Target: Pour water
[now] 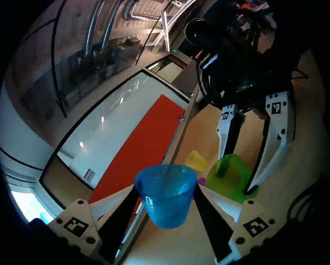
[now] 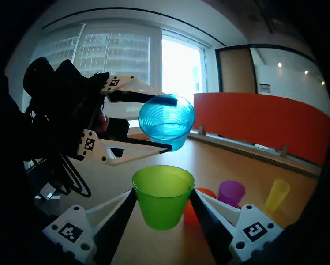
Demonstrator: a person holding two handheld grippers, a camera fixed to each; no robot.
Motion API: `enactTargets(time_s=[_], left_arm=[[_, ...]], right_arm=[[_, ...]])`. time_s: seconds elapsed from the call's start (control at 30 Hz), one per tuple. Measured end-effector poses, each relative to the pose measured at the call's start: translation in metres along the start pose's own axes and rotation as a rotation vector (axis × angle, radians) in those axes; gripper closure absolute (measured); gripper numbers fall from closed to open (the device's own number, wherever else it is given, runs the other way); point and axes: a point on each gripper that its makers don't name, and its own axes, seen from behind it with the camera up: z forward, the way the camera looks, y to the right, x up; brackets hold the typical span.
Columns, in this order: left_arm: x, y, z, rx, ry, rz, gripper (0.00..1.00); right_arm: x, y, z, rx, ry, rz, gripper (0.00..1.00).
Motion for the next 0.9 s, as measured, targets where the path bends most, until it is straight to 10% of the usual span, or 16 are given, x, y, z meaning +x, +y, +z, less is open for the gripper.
enactTargets(time_s=[0.9], left_arm=[[0.0085, 0.0029, -0.0005, -0.007, 0.001, 0.069, 0.15]], right_arm=[[-0.0006, 0.0034, -0.0035, -0.005, 0.009, 0.003, 0.1]])
